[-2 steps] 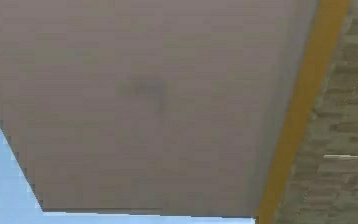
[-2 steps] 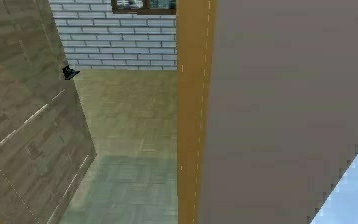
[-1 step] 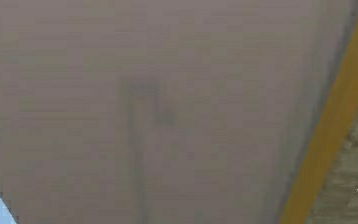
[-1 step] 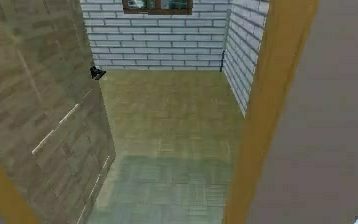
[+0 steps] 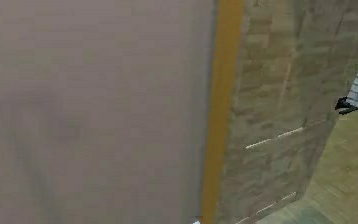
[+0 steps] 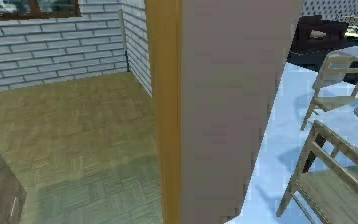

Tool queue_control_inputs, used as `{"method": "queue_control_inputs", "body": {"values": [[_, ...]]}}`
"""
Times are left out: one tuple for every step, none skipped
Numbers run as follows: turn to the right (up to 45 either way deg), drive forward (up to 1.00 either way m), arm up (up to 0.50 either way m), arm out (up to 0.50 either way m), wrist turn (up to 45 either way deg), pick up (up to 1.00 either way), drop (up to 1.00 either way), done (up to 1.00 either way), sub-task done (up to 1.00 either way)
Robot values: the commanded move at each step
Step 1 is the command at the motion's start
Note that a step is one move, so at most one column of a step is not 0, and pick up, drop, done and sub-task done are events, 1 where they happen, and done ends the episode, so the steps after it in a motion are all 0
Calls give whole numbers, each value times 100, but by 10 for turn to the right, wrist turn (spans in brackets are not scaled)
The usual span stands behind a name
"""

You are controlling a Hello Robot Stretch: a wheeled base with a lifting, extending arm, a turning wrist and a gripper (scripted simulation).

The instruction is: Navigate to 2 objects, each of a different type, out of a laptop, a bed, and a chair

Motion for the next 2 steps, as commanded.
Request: {"method": "queue_control_inputs", "body": {"values": [[0,30,0,0,0,0,0,0,0],[450,0,0,0,0,0,0,0,0]]}}
